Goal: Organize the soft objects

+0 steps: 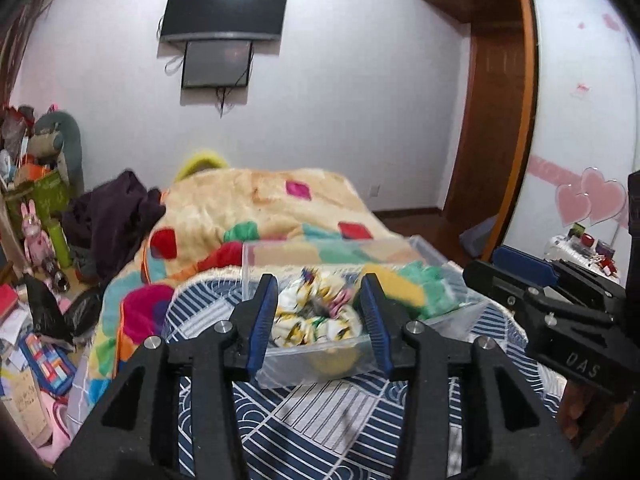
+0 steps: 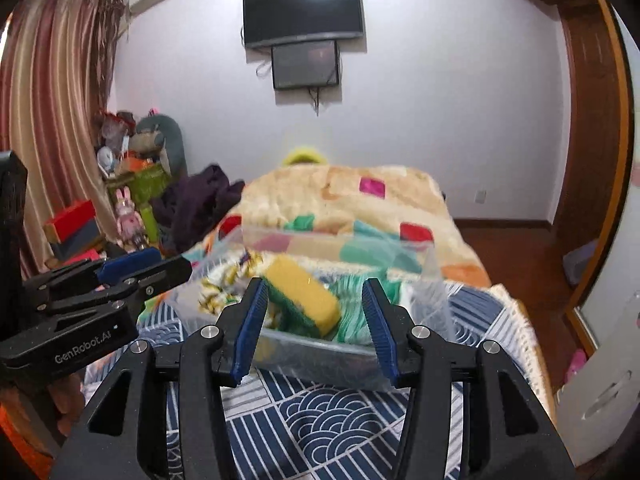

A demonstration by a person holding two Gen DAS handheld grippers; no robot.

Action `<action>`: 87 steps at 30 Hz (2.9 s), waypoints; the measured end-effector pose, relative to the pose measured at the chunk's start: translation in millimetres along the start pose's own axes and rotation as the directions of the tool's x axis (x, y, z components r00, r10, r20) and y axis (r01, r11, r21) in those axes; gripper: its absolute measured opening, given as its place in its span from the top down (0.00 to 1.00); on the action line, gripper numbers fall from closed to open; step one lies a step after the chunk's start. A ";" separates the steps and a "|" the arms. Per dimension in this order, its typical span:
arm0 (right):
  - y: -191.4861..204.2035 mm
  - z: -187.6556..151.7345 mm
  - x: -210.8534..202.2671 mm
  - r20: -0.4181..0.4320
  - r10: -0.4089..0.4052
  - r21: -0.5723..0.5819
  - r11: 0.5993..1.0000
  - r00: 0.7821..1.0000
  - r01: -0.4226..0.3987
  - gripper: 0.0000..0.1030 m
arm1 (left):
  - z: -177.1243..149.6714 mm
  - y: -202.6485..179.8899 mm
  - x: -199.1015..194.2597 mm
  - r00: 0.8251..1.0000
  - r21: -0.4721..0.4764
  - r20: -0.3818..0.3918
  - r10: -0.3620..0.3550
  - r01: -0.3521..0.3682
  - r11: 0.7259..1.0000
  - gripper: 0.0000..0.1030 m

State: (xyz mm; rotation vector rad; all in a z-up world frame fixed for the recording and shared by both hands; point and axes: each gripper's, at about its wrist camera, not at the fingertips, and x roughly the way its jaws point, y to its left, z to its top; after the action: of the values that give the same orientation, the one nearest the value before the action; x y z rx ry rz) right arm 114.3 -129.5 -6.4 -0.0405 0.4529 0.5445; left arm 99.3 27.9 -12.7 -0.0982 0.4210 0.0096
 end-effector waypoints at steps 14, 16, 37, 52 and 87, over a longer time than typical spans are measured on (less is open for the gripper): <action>0.3 12.6 -54.3 0.164 0.004 -0.006 1.000 0.987 -0.003 0.24 | 11.7 -17.6 -57.4 0.989 0.032 0.145 -0.016 0.012 0.999 0.23; 1.4 12.0 -55.4 0.172 -0.004 -0.009 1.000 0.985 0.006 0.17 | 10.8 -17.7 -61.6 0.988 0.025 0.150 -0.022 0.018 1.000 0.21; -0.2 4.8 -64.9 0.211 -0.018 -0.002 1.000 0.977 0.018 0.04 | 7.6 -20.4 -70.8 0.984 0.032 0.177 -0.028 0.022 0.999 0.12; -2.8 7.7 -67.2 0.215 -0.013 0.008 1.000 0.976 0.011 0.01 | 9.8 -25.4 -75.5 0.981 0.050 0.192 -0.021 0.011 0.999 0.08; -2.4 8.5 -72.2 0.224 -0.014 0.016 1.000 0.975 0.011 0.00 | 10.5 -24.5 -78.6 0.980 0.035 0.196 -0.031 0.024 0.999 0.00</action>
State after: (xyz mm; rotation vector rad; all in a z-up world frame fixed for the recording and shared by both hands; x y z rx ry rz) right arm 64.1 -165.7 31.8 0.0322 0.2366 0.5266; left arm 32.6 5.4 31.2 -0.0702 0.2218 -0.0147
